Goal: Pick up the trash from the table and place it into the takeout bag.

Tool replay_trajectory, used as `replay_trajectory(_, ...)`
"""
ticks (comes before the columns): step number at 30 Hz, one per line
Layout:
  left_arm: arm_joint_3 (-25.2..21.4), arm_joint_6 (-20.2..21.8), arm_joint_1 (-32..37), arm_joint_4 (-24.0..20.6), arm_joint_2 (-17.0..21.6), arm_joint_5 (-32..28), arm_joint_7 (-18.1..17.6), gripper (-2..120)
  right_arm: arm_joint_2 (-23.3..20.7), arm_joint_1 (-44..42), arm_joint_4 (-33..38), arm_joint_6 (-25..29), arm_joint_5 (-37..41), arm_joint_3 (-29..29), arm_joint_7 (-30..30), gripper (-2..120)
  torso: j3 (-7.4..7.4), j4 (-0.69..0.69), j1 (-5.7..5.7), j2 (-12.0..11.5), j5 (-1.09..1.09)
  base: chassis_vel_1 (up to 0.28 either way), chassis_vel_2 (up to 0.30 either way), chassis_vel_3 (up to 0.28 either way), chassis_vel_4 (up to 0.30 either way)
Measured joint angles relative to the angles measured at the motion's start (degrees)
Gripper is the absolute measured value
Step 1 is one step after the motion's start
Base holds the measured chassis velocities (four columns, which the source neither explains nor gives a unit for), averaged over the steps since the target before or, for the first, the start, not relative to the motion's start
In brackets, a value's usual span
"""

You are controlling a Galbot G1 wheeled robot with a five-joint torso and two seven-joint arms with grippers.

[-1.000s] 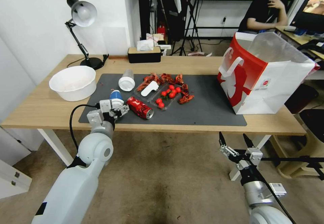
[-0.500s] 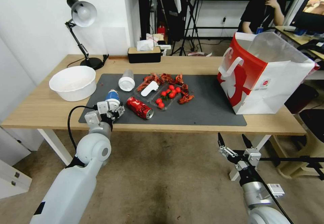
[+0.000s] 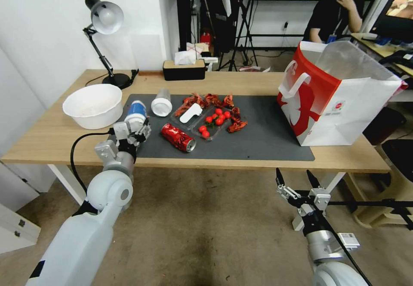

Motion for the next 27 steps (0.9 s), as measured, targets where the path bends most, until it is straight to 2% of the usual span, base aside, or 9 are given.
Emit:
replay_trajectory(3, -0.1, -2.3, -0.5, 0.0, 0.5, 0.0, 3.0, 63, 0.1, 0.0, 0.1, 0.0, -0.1, 0.0, 0.0, 100, 0.0, 0.0, 0.0, 0.0, 0.01, 0.0, 0.0, 0.0, 0.0)
replay_trajectory(5, 1.1, -8.4, -3.5, 1.3, 1.6, -1.9, 12.2, 63, 0.2, 0.0, 0.3, -0.1, -0.3, 0.0, 0.0, 100, 0.0, 0.0, 0.0, 0.0, 0.01, 0.0, 0.0, 0.0, 0.0)
replay_trajectory(6, 1.1, -8.4, -3.5, 1.3, 1.6, -1.9, 12.2, 63, 0.2, 0.0, 0.3, -0.1, -0.3, 0.0, 0.0, 100, 0.0, 0.0, 0.0, 0.0, 0.01, 0.0, 0.0, 0.0, 0.0)
replay_trajectory(8, 4.2, -12.5, -9.9, 3.5, 3.0, -6.4, 20.5, 63, 0.2, 0.0, 0.4, -0.3, -0.4, -0.1, 0.1, 100, 0.0, -0.03, 0.01, 0.0, 0.02, 0.0, 0.0, 0.0, 0.0)
replay_trajectory(9, 5.4, -13.0, -12.4, 3.9, 3.6, -8.6, 22.6, 63, 0.0, 0.3, 0.4, -0.5, -0.5, -0.3, 0.1, 100, 0.01, -0.03, 0.0, 0.0, 0.01, 0.0, 0.0, 0.0, 0.0)
replay_trajectory(13, 8.5, -13.4, -18.6, 4.7, 4.8, -13.0, 26.4, 63, -1.0, 1.4, 0.1, -1.4, -0.5, -1.5, 0.4, 100, 0.01, 0.03, 0.0, 0.0, 0.02, 0.0, 0.0, 0.0, 0.0)
replay_trajectory(19, 15.2, -13.1, -27.0, 7.2, 4.6, -15.8, 29.7, 63, -1.2, 0.8, 0.9, -1.5, -0.5, -1.1, 0.4, 100, 0.01, -0.02, 0.0, 0.0, 0.0, 0.0, 0.0, 0.0, 0.0)
replay_trajectory(22, 21.1, -12.8, -33.7, 10.5, 2.7, -16.7, 32.2, 63, -0.8, 0.2, 1.6, -1.5, -0.8, -0.8, 0.4, 100, 0.01, -0.01, 0.0, 0.0, 0.01, 0.0, 0.0, 0.0, 0.0)
replay_trajectory(27, 24.5, -12.3, -38.7, 14.3, -0.7, -16.7, 33.8, 63, -0.2, -0.4, 2.1, -1.4, -1.5, -0.7, 0.4, 100, 0.01, -0.01, 0.01, 0.0, 0.01, 0.0, 0.0, 0.0, 0.0)
